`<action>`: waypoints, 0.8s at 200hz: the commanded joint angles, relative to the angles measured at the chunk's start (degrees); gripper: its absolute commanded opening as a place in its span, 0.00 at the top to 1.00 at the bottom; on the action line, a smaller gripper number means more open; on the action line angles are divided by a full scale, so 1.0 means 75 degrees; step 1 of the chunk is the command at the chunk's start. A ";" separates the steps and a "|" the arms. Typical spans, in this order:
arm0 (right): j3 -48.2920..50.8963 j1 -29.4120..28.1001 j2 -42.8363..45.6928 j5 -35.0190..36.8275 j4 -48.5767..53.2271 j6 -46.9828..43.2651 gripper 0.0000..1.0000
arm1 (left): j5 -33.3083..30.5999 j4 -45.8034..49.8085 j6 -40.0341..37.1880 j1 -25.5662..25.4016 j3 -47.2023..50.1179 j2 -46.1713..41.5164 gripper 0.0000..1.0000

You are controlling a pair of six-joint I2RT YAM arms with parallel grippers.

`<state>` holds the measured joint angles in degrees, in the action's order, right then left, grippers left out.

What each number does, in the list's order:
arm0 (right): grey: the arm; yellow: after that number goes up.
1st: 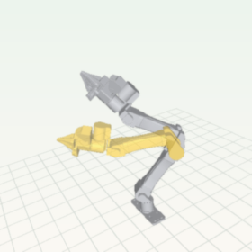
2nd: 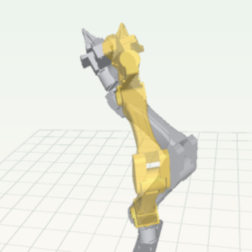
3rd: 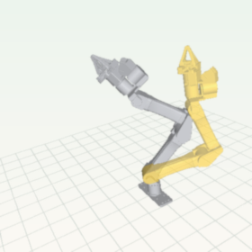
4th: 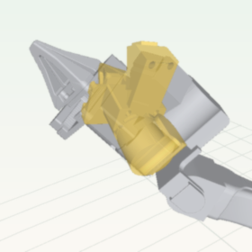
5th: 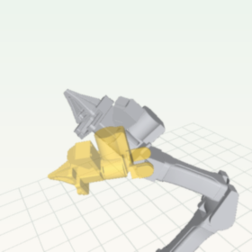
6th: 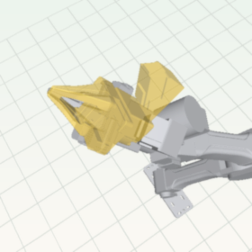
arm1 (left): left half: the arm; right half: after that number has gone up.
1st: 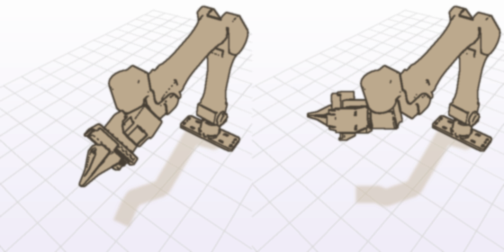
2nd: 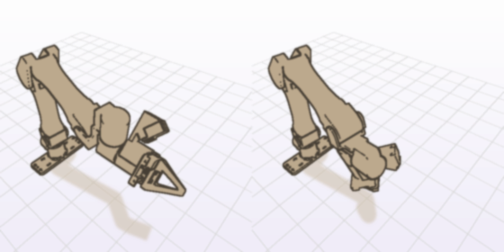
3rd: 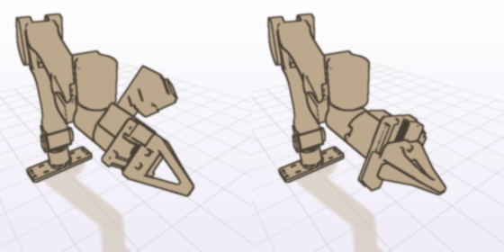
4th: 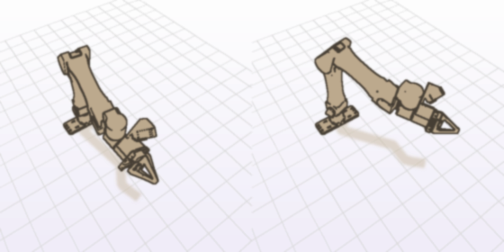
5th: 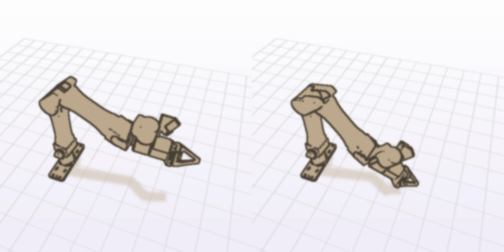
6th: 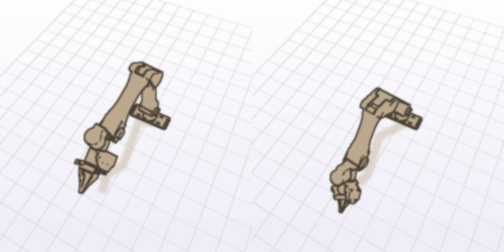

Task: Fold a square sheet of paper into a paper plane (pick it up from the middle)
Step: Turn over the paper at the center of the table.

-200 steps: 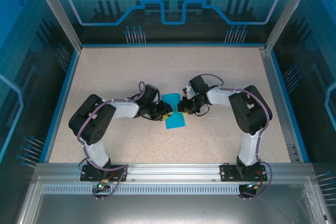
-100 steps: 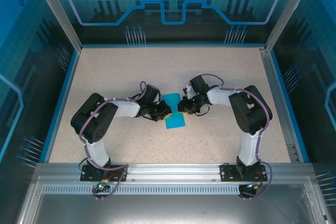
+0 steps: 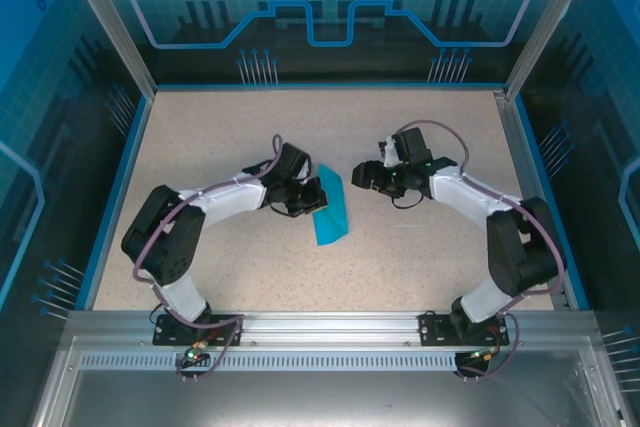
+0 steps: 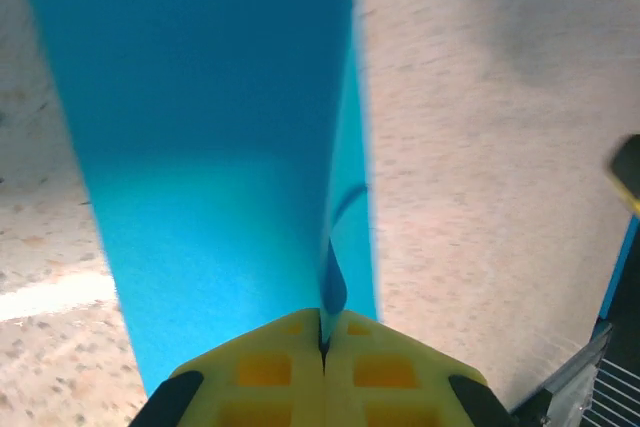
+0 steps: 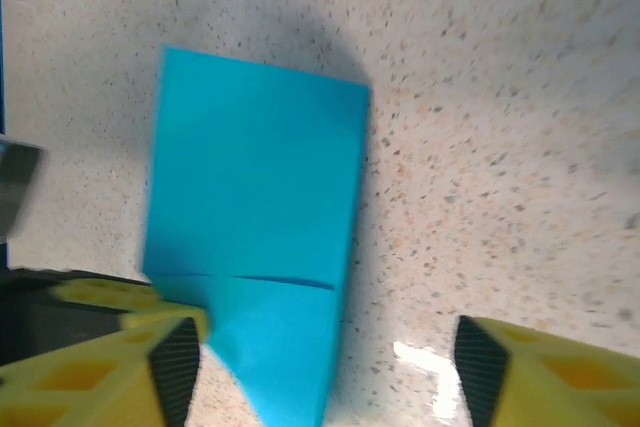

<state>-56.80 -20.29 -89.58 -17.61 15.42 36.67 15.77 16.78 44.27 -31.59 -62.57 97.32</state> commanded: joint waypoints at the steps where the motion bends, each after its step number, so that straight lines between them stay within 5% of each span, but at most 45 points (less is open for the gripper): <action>1: 0.0187 0.0205 0.0293 0.0536 0.0420 -0.0184 0.20 | -0.1417 0.2411 -0.1455 -0.0295 -0.1096 -0.0627 0.99; 74: 0.0285 0.0466 0.1153 0.1336 0.0708 -0.0182 0.04 | -0.5132 0.5180 -0.2789 -0.0710 -0.3095 -0.0843 0.99; 124: 0.0718 0.0623 0.1580 0.1824 0.0805 0.0102 0.00 | -0.7446 0.6082 -0.2788 -0.1235 -0.4010 0.0626 0.99; 160: 0.1081 0.0928 0.1894 0.2013 0.0963 0.0219 0.01 | -0.8184 0.6447 -0.2659 -0.1546 -0.4601 0.2032 0.99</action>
<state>-51.05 -15.53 -77.82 -4.86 20.84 36.97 -38.17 60.25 24.91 -41.54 -94.11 107.07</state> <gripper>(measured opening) 0.994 0.050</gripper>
